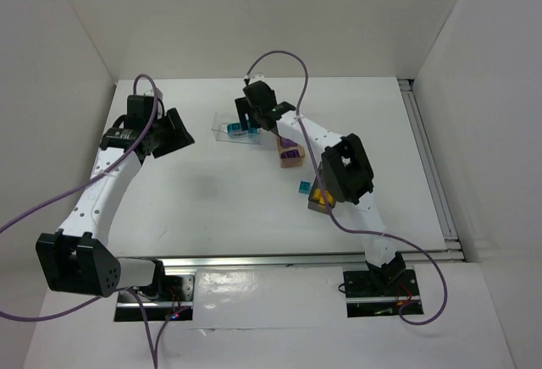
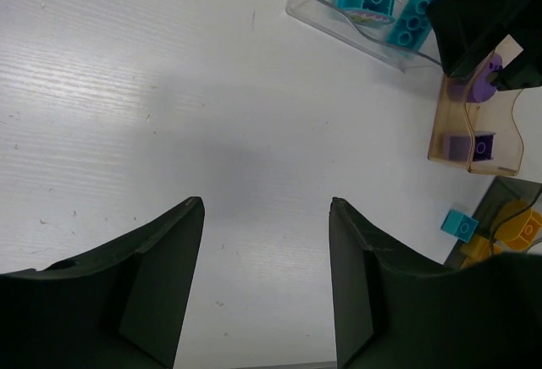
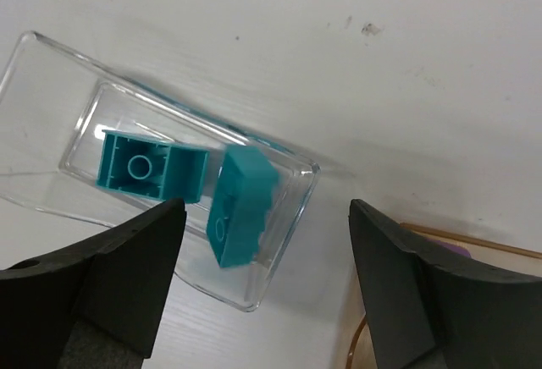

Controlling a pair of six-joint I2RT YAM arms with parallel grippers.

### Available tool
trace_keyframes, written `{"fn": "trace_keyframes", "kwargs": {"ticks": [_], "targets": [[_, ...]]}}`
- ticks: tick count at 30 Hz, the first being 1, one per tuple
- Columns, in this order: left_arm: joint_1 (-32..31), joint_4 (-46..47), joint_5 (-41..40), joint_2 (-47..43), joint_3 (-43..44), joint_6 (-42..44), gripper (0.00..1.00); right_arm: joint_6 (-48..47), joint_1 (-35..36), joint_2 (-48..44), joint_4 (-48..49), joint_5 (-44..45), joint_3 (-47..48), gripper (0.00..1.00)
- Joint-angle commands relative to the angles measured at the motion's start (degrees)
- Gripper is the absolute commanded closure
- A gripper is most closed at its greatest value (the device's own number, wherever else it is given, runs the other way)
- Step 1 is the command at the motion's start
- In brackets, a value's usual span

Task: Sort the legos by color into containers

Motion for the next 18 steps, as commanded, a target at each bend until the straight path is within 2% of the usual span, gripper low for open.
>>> {"fn": "trace_keyframes", "kwargs": {"ticks": [1, 4, 5, 10, 12, 14, 18], "targets": [[0.5, 0.3, 1.0, -1.6, -0.1, 1.4, 0.32, 0.6, 1.1, -1.6, 1.3, 2.5, 3.9, 0.15], [0.5, 0.3, 1.0, -1.6, -0.6, 1.4, 0.32, 0.6, 2.9, -7.7, 4.2, 7.4, -2.0, 0.17], [0.5, 0.3, 1.0, -2.1, -0.6, 1.4, 0.32, 0.6, 2.9, -10.1, 5.4, 8.4, -7.9, 0.20], [0.5, 0.3, 1.6, -2.8, -1.1, 1.4, 0.32, 5.1, 4.7, -29.7, 8.7, 8.6, -29.9, 0.49], [0.5, 0.9, 2.3, -3.3, -2.3, 1.4, 0.32, 7.2, 5.2, -37.4, 8.7, 7.2, -41.0, 0.52], [0.5, 0.9, 2.3, -3.3, -2.3, 0.8, 0.32, 9.8, 5.2, -41.2, 8.0, 6.5, -46.9, 0.51], [0.5, 1.5, 2.8, -2.7, -3.0, 0.3, 0.33, 13.1, 5.2, -44.0, 5.0, 4.8, -54.4, 0.28]]}}
